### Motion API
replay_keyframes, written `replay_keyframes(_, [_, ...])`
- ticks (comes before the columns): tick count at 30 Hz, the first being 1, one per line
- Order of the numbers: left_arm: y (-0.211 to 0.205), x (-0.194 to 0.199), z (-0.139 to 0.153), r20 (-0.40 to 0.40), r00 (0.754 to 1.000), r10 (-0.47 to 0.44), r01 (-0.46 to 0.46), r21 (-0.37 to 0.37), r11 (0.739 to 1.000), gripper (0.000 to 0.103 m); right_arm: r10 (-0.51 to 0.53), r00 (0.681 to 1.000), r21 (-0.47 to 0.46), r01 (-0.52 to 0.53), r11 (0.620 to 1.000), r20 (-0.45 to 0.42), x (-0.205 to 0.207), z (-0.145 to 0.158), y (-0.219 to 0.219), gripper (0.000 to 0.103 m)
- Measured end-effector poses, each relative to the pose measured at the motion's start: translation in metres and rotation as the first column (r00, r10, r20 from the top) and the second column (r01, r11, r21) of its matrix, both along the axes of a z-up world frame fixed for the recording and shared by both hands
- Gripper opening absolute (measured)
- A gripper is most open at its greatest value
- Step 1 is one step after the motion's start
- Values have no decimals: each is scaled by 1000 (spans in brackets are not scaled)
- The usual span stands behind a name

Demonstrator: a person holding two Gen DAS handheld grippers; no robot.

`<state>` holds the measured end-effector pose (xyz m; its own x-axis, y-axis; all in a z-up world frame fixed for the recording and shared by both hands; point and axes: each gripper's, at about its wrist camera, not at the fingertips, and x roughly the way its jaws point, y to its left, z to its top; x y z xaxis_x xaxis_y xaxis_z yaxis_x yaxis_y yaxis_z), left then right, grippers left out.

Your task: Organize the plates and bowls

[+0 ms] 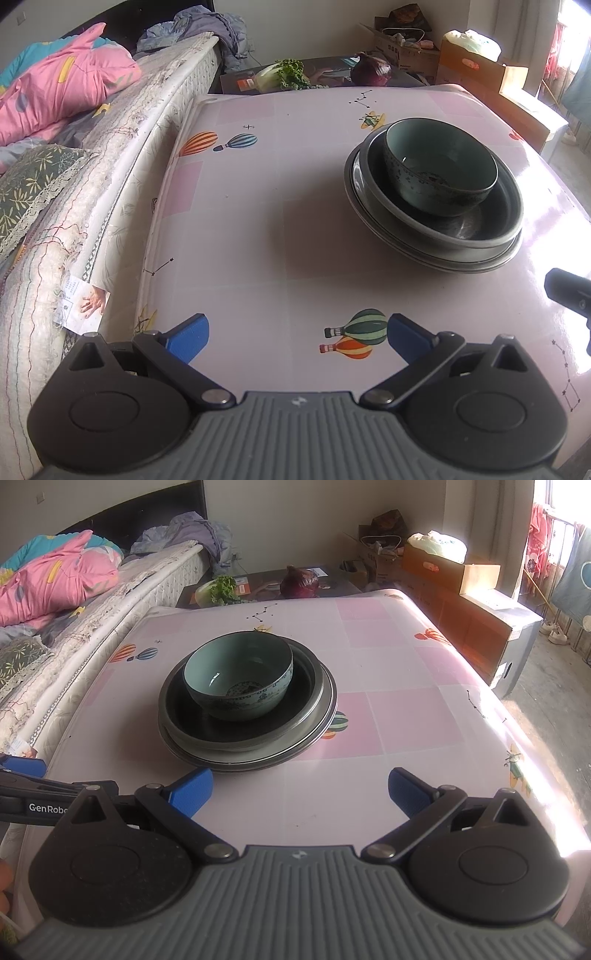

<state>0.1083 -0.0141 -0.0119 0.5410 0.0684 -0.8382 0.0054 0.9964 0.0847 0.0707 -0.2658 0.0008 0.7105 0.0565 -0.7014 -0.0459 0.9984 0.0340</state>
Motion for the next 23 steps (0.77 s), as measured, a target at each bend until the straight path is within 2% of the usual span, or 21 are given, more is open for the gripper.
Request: replay_keyframes(23, [-1, -1, 2, 3, 1000, 2, -2, 3, 1000, 103, -1, 1000, 3, 1, 1000, 0, -1, 4, 2, 102])
